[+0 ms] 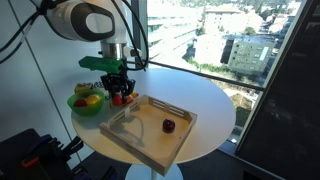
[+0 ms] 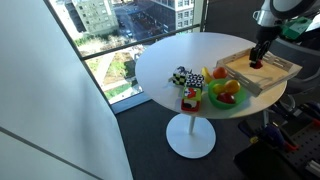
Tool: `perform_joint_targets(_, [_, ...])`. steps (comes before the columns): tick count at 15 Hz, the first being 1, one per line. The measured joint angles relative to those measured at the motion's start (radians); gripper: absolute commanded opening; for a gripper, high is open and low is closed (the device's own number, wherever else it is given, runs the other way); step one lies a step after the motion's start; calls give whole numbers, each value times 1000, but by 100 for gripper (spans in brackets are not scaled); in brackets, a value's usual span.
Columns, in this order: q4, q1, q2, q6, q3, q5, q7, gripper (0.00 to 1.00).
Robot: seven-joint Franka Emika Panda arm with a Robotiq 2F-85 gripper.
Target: Put the strawberry into the green bowl
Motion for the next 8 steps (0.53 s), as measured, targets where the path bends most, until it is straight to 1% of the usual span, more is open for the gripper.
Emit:
perform_joint_targets(3, [0,0,0,0,0,0,0,49])
perform_joint_targets(4, [0,0,0,0,0,0,0,24])
perform_joint_targets(8, [0,0,3,1,1,0,0,24])
